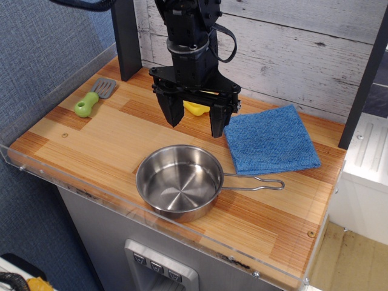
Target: Put the butter in the pot.
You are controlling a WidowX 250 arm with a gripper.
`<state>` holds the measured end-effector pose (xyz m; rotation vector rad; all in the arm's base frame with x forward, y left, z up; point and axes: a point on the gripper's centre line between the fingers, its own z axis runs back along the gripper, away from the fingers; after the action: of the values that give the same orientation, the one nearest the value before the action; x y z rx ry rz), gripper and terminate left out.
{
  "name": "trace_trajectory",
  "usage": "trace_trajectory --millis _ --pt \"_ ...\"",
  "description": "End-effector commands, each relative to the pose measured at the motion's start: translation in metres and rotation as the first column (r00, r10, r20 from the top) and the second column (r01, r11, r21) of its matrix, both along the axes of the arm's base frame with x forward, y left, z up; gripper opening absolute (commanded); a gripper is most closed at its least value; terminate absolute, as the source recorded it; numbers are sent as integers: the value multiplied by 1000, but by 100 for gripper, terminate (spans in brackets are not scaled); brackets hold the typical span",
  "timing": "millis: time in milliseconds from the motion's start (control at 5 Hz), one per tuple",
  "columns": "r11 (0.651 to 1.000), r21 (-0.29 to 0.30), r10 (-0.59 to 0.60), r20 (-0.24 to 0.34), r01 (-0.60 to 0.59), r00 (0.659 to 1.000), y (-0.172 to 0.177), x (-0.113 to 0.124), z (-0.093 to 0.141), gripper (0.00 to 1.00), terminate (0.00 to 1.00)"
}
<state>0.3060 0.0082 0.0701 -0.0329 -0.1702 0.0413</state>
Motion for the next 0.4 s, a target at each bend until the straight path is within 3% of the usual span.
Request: trace_trajectory --millis 0,200 --pt "1000 0 0 0 0 1000 0 0 0 100 0" --pt "998 3 57 14 -57 998 -2 4 5 100 0"
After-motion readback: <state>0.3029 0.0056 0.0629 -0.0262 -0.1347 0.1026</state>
